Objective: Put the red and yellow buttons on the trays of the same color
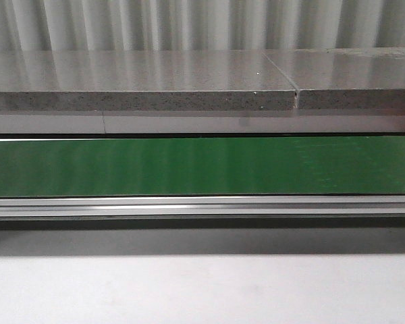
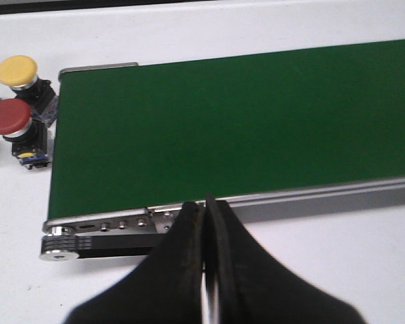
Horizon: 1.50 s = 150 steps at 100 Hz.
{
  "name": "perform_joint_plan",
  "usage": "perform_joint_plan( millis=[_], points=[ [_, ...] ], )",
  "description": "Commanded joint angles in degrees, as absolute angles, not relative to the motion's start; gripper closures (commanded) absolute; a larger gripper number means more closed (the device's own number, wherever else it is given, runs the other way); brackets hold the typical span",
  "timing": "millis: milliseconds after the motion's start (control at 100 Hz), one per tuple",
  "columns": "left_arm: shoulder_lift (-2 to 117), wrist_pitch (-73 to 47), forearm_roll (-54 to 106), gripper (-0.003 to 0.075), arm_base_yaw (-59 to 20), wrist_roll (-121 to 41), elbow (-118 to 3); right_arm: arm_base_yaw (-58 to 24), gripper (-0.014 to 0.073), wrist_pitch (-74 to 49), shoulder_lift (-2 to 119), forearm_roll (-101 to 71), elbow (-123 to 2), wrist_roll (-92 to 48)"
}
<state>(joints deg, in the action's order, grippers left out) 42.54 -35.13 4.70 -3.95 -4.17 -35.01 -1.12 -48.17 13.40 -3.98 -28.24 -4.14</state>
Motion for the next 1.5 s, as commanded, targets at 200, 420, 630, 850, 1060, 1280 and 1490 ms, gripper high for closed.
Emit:
perform_joint_plan(
  millis=[200, 420, 630, 850, 1060, 1280, 1490],
  points=[
    [53.06, -31.07, 9.32, 0.0723, 5.16, -4.04, -44.55, -1.2, 0.066, -44.86, 13.92, -4.24, -29.63, -4.46],
    [58.28, -30.84, 9.86, 0.04, 9.35, -4.04, -48.56, -1.2, 0.066, -44.86, 13.92, -4.24, -29.63, -4.46],
    [64.58, -35.71, 10.32, 0.0246, 14.04, -0.34, -53.44, -1.2, 0.066, -44.86, 13.92, -4.24, -29.63, -4.46],
    [74.61, -45.6, 12.54, 0.0285, 17.82, 1.95, -60.16, -1.2, 0.066, -44.86, 13.92, -4.24, -29.63, -4.46],
    [82.66, -48.88, 12.64, 0.0293, 18.06, 1.95, -65.57, -1.2, 0.066, -44.86, 13.92, -4.24, -29.63, -4.46],
    [88.91, -51.4, 12.78, 0.0293, 18.84, 1.95, -71.25, -1.2, 0.066, -44.86, 13.92, -4.24, -29.63, -4.46],
    [92.66, -53.42, 13.35, 0.0293, 21.42, 1.95, -74.73, -1.2, 0.066, -44.86, 13.92, -4.24, -29.63, -4.46]
  ],
)
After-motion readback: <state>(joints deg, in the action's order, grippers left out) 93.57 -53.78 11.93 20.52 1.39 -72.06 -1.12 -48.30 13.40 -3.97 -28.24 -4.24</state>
